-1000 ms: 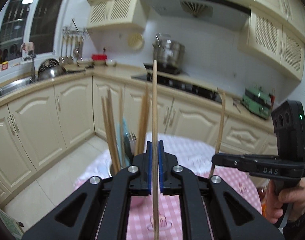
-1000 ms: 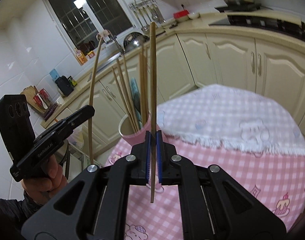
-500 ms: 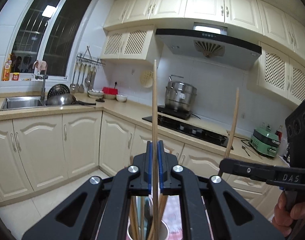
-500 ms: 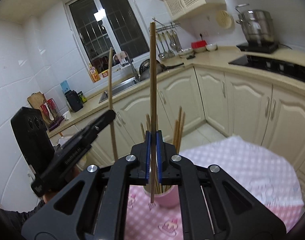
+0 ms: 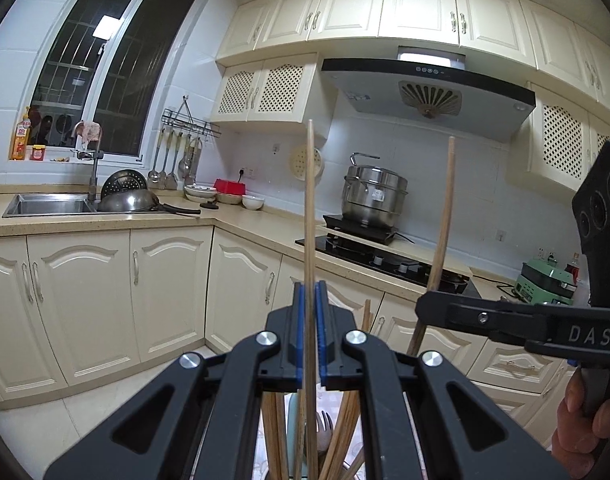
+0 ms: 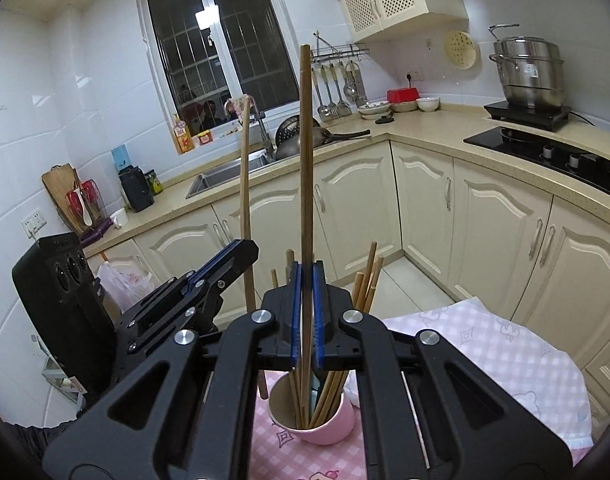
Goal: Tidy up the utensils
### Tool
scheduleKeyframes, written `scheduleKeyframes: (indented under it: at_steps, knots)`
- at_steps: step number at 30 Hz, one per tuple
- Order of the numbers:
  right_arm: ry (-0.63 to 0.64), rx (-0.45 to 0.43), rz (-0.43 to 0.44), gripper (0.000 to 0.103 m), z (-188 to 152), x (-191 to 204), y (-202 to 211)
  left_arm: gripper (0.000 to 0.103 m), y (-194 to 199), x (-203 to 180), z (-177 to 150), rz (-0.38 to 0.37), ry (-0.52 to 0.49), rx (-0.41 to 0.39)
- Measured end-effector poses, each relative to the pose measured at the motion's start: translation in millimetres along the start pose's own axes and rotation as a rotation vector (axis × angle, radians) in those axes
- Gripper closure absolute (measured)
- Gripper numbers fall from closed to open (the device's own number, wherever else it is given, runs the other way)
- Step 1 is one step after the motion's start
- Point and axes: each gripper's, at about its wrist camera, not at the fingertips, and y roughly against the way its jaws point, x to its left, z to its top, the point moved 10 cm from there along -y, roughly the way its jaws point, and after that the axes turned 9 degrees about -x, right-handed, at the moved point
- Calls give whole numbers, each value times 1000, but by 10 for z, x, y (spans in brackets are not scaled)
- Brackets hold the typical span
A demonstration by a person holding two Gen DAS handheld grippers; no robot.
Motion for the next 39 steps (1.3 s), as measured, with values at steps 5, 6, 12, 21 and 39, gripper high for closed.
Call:
scheduleKeyframes:
  at_steps: [5,6,12,21,39]
  knots:
    - [-6,38,-1,97,-151,-43,-115,98,-56,16,-216,6,-9,36]
    - [-9,49,-2,97,-198,-57,-147,98,-65,38,-264,9,-5,46]
    - [-47,106,-3,96,-406,-130,-262,96,-69,132,-468,27,-11,94]
    - [-118,38,-35,14,-345,-214,-16,10,235,158,-320,53,-63,104]
    - [-157,-7,-117,6,-502,-67,834,5,1323,38,-62,244,-145,234]
